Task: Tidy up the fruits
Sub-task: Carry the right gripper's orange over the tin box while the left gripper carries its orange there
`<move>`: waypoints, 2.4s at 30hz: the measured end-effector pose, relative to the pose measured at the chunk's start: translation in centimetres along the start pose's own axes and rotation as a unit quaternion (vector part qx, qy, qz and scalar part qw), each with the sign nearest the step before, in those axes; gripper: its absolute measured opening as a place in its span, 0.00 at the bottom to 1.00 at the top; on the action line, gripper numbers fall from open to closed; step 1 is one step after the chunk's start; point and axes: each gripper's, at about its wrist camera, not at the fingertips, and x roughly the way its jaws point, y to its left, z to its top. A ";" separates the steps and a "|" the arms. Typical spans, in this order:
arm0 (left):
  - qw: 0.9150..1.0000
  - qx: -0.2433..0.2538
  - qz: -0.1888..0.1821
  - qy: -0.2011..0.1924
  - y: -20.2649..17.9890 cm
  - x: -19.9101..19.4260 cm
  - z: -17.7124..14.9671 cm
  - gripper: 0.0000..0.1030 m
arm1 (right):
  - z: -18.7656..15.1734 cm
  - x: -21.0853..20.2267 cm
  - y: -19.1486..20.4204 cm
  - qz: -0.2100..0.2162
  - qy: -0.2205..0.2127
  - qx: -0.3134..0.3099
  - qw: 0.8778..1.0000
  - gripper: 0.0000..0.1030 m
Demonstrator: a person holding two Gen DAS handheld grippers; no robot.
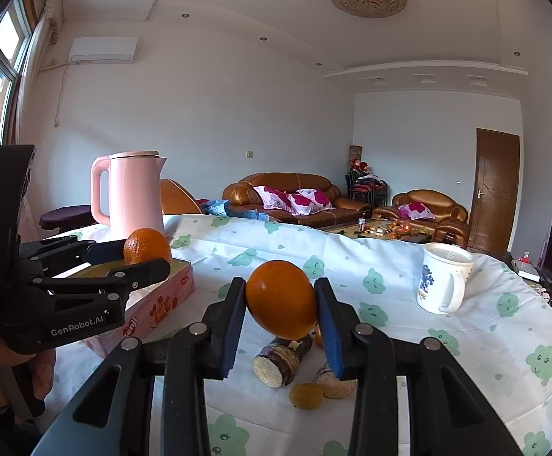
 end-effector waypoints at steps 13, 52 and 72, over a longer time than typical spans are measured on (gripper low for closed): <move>0.998 -0.039 0.040 0.027 4.9 0.6 -0.6 0.48 | 2.2 3.2 3.9 0.051 0.013 -0.021 0.998 0.37; 0.987 -0.092 0.097 0.086 12.5 2.1 -2.4 0.48 | 3.6 12.5 12.7 0.148 0.089 -0.059 0.983 0.38; 0.983 -0.104 0.103 0.107 14.5 3.1 -3.3 0.48 | 2.1 15.2 15.0 0.170 0.132 -0.063 0.975 0.38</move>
